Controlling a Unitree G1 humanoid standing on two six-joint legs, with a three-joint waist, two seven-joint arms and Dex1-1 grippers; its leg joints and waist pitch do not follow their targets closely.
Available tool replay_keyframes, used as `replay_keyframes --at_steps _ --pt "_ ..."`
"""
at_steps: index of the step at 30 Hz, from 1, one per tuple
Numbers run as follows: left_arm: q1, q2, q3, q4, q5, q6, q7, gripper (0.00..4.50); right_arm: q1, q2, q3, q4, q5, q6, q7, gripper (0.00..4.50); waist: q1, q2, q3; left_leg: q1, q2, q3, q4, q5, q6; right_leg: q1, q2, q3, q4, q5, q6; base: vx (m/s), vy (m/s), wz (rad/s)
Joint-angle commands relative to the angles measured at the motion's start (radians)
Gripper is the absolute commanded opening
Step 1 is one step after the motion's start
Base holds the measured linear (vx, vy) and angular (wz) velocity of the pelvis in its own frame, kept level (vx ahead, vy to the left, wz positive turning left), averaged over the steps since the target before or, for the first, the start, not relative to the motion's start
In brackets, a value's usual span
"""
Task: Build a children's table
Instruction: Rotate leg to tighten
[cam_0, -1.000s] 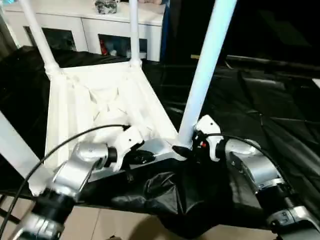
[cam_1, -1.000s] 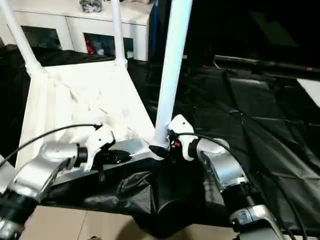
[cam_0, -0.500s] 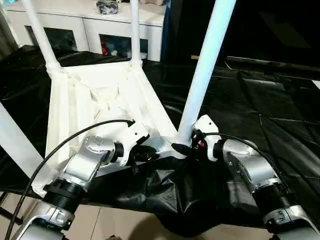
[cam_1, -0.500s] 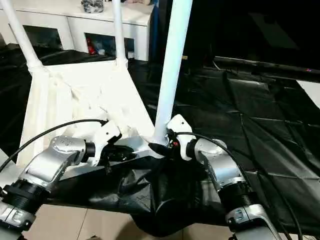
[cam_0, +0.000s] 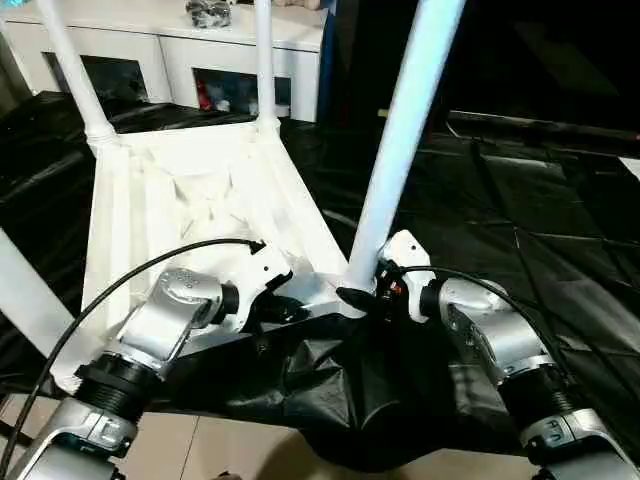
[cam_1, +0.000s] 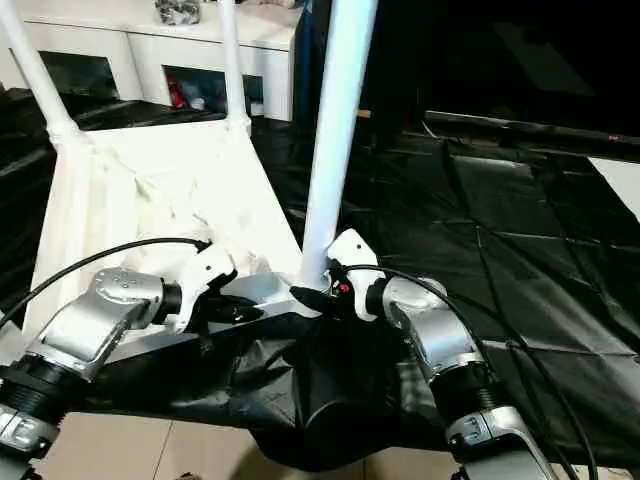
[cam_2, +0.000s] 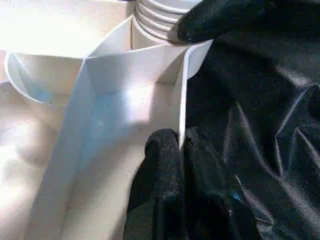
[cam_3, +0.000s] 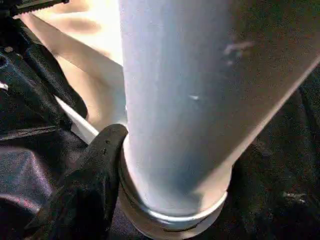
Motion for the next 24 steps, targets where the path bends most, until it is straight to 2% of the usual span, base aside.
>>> replay_keyframes --at_steps 1,3,5,6,8,10,11,13,14,15,17,21,22,24 --pt "0.017 0.021 -0.006 0.035 0.021 0.032 0.009 0.00 -0.017 0.005 0.002 0.021 -0.006 -0.005 -0.007 2.76 0.005 0.016 -0.048 0.003 0.023 -0.015 -0.079 -0.346 -0.009 0.034 -0.072 0.053 -0.112 -0.462 -0.118 0.000 0.000 0.00" --pt "0.021 0.019 0.009 0.035 0.008 0.042 0.020 0.00 -0.017 0.011 -0.001 0.023 -0.005 -0.008 -0.014 2.76 0.002 0.019 -0.048 0.003 0.023 -0.015 -0.080 -0.353 -0.012 0.035 -0.071 0.053 -0.112 -0.456 -0.123 0.000 0.000 0.00" --pt "0.021 0.007 0.028 0.039 -0.005 0.048 0.040 0.00 -0.016 0.017 -0.006 0.026 -0.006 -0.010 -0.029 2.76 -0.001 0.018 -0.048 0.003 0.022 -0.015 -0.079 -0.358 -0.013 0.035 -0.071 0.052 -0.111 -0.458 -0.127 0.000 0.000 0.00" --pt "0.016 -0.025 0.064 0.056 -0.017 0.046 0.094 0.00 -0.017 0.033 -0.013 0.045 -0.014 -0.018 -0.074 2.76 -0.006 0.025 -0.047 0.004 0.022 -0.015 -0.079 -0.370 -0.017 0.035 -0.069 0.051 -0.113 -0.452 -0.133 0.000 0.000 0.00" --pt "0.012 -0.040 0.077 0.063 -0.021 0.052 0.117 0.00 -0.019 0.044 -0.019 0.058 -0.020 -0.023 -0.104 2.76 -0.008 0.025 -0.048 0.004 0.020 -0.016 -0.078 -0.365 -0.016 0.036 -0.070 0.050 -0.114 -0.467 -0.132 0.000 0.000 0.00" --pt "0.002 -0.074 0.094 0.078 -0.019 0.053 0.172 0.00 -0.028 0.078 -0.037 0.098 -0.034 -0.024 -0.197 2.76 -0.009 0.028 -0.046 0.002 0.019 -0.016 -0.079 -0.362 -0.015 0.035 -0.070 0.048 -0.117 -0.485 -0.125 0.000 0.000 0.00" --pt "-0.003 -0.090 0.099 0.086 -0.018 0.054 0.195 0.00 -0.033 0.094 -0.045 0.117 -0.042 -0.022 -0.242 2.76 -0.013 0.024 -0.046 0.002 0.019 -0.015 -0.077 -0.358 -0.015 0.034 -0.070 0.049 -0.117 -0.489 -0.125 0.000 0.000 0.00" --pt "-0.033 -0.156 0.113 0.120 -0.006 0.044 0.289 0.00 -0.056 0.171 -0.068 0.193 -0.063 -0.013 -0.420 2.76 -0.014 0.026 -0.049 0.002 0.018 -0.017 -0.079 -0.340 -0.017 0.037 -0.070 0.047 -0.115 -0.483 -0.119 0.000 0.000 0.00" --pt "-0.033 -0.156 0.113 0.120 -0.006 0.044 0.289 0.00 -0.056 0.171 -0.068 0.193 -0.063 -0.013 -0.420 2.75 -0.016 0.027 -0.048 0.001 0.018 -0.015 -0.080 -0.337 -0.016 0.035 -0.070 0.049 -0.117 -0.482 -0.119 0.000 0.000 0.00" --pt "-0.057 -0.207 0.109 0.147 0.003 0.031 0.345 0.00 -0.080 0.240 -0.079 0.253 -0.068 -0.022 -0.532 2.75 -0.018 0.028 -0.049 0.004 0.017 -0.014 -0.079 -0.340 -0.018 0.032 -0.071 0.049 -0.118 -0.486 -0.119 0.000 0.000 0.00" --pt "-0.073 -0.244 0.099 0.162 0.011 0.020 0.373 0.00 -0.100 0.298 -0.073 0.289 -0.070 -0.035 -0.581 2.75 -0.018 0.030 -0.051 0.005 0.017 -0.015 -0.080 -0.338 -0.020 0.031 -0.071 0.050 -0.117 -0.464 -0.120 0.000 0.000 0.00" --pt "-0.084 -0.272 0.086 0.164 0.015 -0.007 0.377 0.00 -0.117 0.336 -0.047 0.291 -0.066 -0.061 -0.531 2.75 -0.012 0.029 -0.055 0.000 0.018 -0.011 -0.082 -0.311 -0.002 0.038 -0.069 0.053 -0.110 -0.384 -0.121 0.000 0.000 0.00" --pt "-0.084 -0.272 0.083 0.163 0.016 -0.013 0.375 0.00 -0.118 0.336 -0.045 0.288 -0.066 -0.069 -0.524 3.10 -0.010 0.029 -0.057 0.000 0.017 -0.009 -0.081 -0.299 0.002 0.039 -0.071 0.054 -0.110 -0.371 -0.122 0.000 0.000 0.00" --pt "-0.070 -0.257 0.077 0.143 0.010 -0.034 0.336 0.00 -0.119 0.317 -0.056 0.271 -0.057 -0.077 -0.494 3.45 -0.007 0.023 -0.056 -0.004 0.015 -0.007 -0.081 -0.278 0.010 0.042 -0.071 0.054 -0.110 -0.370 -0.118 0.000 0.000 0.00"
